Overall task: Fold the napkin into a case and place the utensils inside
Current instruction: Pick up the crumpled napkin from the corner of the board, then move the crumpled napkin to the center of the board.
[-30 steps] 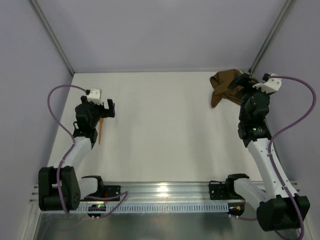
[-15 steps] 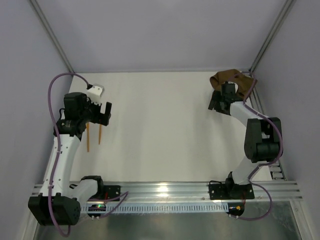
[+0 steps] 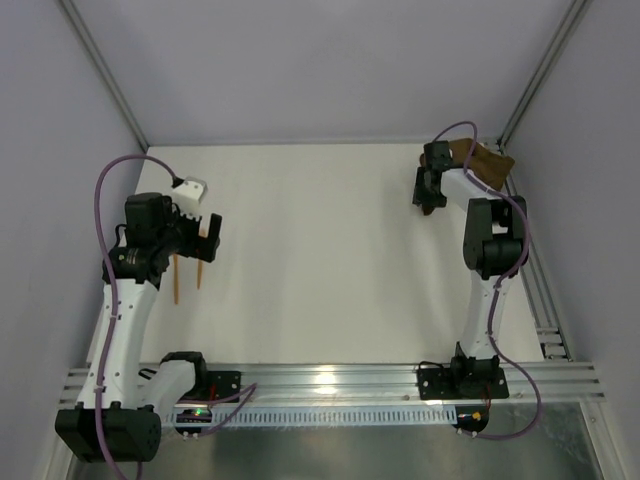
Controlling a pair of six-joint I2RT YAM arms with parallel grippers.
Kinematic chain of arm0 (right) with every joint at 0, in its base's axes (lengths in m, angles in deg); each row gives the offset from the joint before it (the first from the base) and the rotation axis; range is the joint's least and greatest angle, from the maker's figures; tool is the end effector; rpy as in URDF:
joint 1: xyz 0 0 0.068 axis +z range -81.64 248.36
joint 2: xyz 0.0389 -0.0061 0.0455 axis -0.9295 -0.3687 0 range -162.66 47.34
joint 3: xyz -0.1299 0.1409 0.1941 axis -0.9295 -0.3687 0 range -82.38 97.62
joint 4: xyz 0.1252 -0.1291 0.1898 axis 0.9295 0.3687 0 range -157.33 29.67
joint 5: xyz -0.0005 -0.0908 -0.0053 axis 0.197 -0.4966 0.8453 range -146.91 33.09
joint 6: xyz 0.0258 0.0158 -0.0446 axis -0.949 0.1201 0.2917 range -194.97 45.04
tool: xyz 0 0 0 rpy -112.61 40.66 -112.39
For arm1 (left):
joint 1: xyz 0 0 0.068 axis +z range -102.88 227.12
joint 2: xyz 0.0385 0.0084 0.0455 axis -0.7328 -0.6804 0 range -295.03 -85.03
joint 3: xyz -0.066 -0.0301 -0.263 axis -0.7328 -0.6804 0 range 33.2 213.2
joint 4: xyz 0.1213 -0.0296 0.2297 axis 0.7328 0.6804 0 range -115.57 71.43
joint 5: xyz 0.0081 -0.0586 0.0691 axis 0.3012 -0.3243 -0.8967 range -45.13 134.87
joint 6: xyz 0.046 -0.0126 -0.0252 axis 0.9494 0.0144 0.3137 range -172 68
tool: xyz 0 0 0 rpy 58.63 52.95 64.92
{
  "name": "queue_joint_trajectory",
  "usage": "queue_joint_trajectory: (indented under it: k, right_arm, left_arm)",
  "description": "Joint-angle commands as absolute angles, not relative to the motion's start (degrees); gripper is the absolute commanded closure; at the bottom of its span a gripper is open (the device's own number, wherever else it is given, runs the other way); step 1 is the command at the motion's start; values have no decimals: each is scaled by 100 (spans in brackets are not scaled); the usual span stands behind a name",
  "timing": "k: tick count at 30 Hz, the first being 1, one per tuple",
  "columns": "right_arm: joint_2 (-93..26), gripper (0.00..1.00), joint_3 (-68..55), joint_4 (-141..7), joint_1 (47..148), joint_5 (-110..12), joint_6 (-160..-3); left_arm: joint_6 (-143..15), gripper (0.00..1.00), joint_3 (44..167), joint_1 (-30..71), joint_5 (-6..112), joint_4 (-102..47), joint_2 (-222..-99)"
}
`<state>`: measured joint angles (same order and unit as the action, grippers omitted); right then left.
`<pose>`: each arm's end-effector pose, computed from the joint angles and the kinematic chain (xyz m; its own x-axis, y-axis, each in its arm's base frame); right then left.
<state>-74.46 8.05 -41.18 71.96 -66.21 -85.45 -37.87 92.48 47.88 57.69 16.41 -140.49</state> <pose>0.4576 0.0229 0.1695 -0.8233 0.1281 -0.5529 0.1775 0.9835 -0.0364 0.1964 -0.0054 0.3400 -0.5595 0.2308 -0.7960 0.3076 0.9497 0.0591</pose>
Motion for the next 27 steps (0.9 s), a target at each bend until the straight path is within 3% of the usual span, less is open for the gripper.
queue_joint_trajectory:
  k: [1,2,3,11,14,19,27]
  right_arm:
    - [-7553,65,1289,-3499,7241,-6728,-8498]
    - [-7553,75,1298,-3499,7241,-6737,-8498]
    - [-7501,97,1281,-3490,7241,-6755,-8498]
    - [-6342,97,1490,-3482,7978,-6896,-7998]
    - [-5824,97,2070,-3358,8549,-6283,-7927]
    - [-4988,97,2563,-4295,8744,-3657,-8857]
    - [-4152,97,2696,-4668,8674,-3186,-9412]
  left_arm:
    - [-3803,1,9287,4782,5692,1724,-14005]
    - [-3803,1,9296,4782,5683,1724,-13988]
    - [-3803,1,9305,4782,5700,1715,-13953]
    - [-3829,1,9419,4782,5858,1724,-13891]
    - [-3838,1,9524,4782,6104,1767,-13900]
    - [-3864,1,9639,4782,6403,1733,-13786]
    - [-3838,1,9797,4782,6860,1522,-13829]
